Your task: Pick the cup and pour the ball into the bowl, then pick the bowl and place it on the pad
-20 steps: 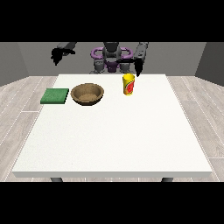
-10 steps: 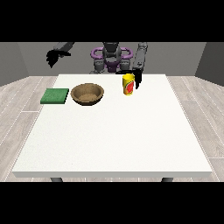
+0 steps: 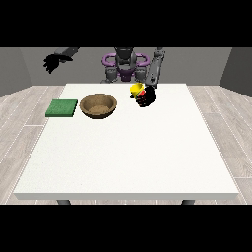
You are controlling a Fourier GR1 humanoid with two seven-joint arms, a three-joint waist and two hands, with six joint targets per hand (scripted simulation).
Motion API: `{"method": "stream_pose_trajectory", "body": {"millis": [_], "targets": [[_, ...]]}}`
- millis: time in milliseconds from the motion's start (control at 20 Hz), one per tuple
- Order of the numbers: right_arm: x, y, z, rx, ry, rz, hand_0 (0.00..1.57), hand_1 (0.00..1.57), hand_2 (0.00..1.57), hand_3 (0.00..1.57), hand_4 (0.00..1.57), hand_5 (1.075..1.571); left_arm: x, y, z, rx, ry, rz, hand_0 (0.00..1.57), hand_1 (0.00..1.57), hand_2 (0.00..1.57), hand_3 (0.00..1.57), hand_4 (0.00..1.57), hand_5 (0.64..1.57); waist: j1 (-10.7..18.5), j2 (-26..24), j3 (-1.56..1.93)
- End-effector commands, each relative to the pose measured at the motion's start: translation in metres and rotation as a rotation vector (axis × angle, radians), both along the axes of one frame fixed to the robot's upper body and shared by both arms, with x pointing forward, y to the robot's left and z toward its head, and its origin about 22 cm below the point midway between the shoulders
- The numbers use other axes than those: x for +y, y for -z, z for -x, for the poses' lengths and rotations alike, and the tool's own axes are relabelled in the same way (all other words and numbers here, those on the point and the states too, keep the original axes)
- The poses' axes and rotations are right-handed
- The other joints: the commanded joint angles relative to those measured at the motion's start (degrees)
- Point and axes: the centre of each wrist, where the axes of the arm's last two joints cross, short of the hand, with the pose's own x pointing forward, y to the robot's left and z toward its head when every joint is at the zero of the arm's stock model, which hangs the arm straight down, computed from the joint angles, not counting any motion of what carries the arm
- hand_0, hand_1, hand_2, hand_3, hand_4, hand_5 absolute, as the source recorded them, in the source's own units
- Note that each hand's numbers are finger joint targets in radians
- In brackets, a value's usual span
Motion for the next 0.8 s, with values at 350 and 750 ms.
{"method": "stream_pose_trajectory", "body": {"millis": [350,750], "targets": [[-0.020,0.001,-0.007,0.236,0.055,0.013,0.00,0.00,0.00,0.00,0.49,1.571,-0.028,-0.029,-0.037,0.158,-0.029,-0.430,1.32,1.32,1.57,1.57,1.23,1.552,2.79,-14.49,0.13],[-0.029,-0.006,-0.025,0.261,0.100,0.034,0.00,0.00,0.00,0.00,0.62,1.565,-0.049,-0.049,-0.071,0.164,-0.041,-0.914,1.27,1.27,1.57,1.54,1.17,1.564,5.63,-15.21,0.20]]}}
